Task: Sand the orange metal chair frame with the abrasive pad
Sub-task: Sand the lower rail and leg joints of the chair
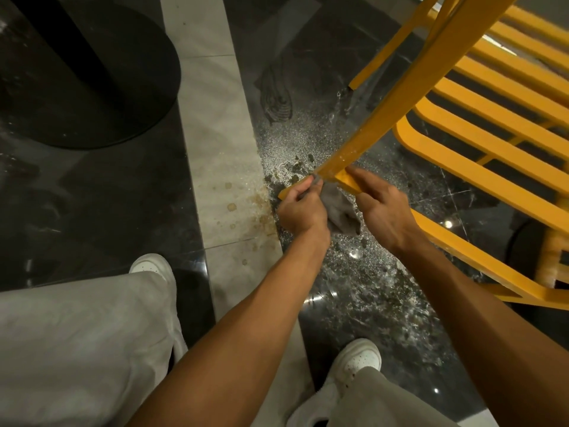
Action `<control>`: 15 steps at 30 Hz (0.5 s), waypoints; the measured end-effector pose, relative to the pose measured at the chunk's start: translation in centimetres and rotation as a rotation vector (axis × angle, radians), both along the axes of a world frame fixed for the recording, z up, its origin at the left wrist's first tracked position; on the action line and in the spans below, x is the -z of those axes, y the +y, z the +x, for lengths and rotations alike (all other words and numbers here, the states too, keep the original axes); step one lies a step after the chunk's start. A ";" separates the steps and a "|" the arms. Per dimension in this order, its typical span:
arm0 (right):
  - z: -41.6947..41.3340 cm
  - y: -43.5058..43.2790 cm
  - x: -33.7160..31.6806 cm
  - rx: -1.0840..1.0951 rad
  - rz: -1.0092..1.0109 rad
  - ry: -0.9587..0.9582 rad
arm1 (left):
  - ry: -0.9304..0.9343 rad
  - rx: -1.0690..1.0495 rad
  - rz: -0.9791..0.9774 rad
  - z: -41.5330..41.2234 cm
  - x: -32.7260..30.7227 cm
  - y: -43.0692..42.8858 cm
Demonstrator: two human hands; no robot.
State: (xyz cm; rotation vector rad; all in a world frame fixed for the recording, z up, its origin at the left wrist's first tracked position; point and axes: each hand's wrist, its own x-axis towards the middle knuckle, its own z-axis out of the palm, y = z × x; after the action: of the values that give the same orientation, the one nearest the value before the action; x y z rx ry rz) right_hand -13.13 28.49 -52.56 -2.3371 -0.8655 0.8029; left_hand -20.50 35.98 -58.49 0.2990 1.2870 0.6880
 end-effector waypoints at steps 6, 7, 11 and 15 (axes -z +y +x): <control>0.0 -0.1 -0.1 -0.006 0.021 0.004 | -0.038 0.009 0.035 0.1 -0.5 -0.7; 0.1 -0.1 -0.1 -0.005 0.019 0.008 | -0.030 0.009 0.026 0.0 -0.3 -0.5; -0.2 0.1 0.1 -0.016 0.024 -0.024 | -0.016 0.022 0.045 0.0 -0.8 -0.5; 0.1 0.0 0.3 -0.023 0.011 -0.035 | -0.027 0.035 0.075 -0.3 -0.7 -0.6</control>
State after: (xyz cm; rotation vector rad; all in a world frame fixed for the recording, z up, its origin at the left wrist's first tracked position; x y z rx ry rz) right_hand -13.07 28.46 -52.90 -2.3416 -0.9117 0.7664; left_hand -20.83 35.41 -57.80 0.3718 1.2298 0.7099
